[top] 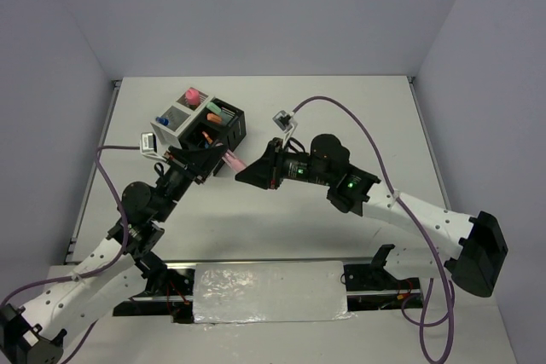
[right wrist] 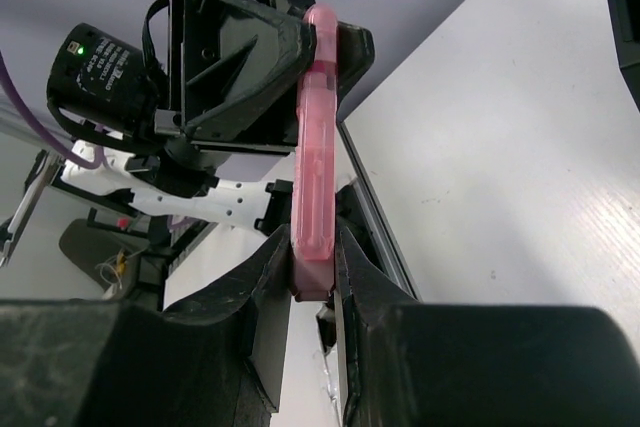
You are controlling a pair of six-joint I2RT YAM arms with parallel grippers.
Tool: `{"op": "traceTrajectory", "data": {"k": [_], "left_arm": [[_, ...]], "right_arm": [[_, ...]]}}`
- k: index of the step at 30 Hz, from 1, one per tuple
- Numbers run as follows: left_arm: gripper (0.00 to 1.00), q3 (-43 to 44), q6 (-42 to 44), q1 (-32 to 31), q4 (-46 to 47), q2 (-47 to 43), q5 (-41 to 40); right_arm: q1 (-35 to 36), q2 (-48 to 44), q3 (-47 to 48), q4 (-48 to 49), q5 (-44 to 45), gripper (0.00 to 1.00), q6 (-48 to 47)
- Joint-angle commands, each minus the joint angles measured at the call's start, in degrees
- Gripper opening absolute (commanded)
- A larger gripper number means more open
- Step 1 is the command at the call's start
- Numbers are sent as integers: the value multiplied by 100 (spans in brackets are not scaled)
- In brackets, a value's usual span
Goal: Sort the stationery into containers
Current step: Close the pen cap on the pen.
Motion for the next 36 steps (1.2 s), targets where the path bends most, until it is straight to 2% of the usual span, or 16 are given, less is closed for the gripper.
{"op": "traceTrajectory", "data": {"k": [1,6,10,14,17,18,19,21,23,27,29,30,31,34,36], "left_arm": [[0,-216,89,-4,189,28,270],[0,-312,186,-31,224,107,481],[0,-532,283,-101,644,300,894],[0,-901,362,-250,752,205,930],[0,-832,546,-250,25,-173,667],[0,-718,790,-250,-317,-287,562],[0,-395,940,-242,-1042,-471,161],[0,-7,1335,-242,-1732,-569,-272],[0,556,1556,-224,-2434,-552,-791],[0,1399,2048,-171,-2737,-210,-916],[0,1550,2128,-180,-2772,-60,-1020],[0,1655,2137,-171,-2772,88,-1056],[0,1691,2137,-154,-2746,159,-1109],[0,1814,2137,-101,-2650,423,-1057],[0,1919,2137,-49,-2588,581,-1030]], "right_arm": [[35,-47,289,943,9,0,-106],[-9,426,1105,488,-43,0,-291],[-44,1566,3026,-445,-500,0,-659],[-123,2053,3822,-850,-607,0,-696],[-202,2036,3587,-763,-607,0,-704],[-228,1923,3220,-684,-624,0,-696],[-272,1835,3016,-492,-633,1,-678],[-343,1581,2333,-298,-659,5,-599],[-544,1387,1944,-165,-624,5,-555],[-984,1017,1170,-16,-571,8,-494],[-1116,1016,1116,90,-817,19,-493],[-1134,1016,1124,107,-887,19,-502],[-1151,1051,1177,108,-1001,27,-554],[-1204,1130,1247,178,-1291,31,-608],[-1309,1227,1265,248,-1415,46,-546]]}}
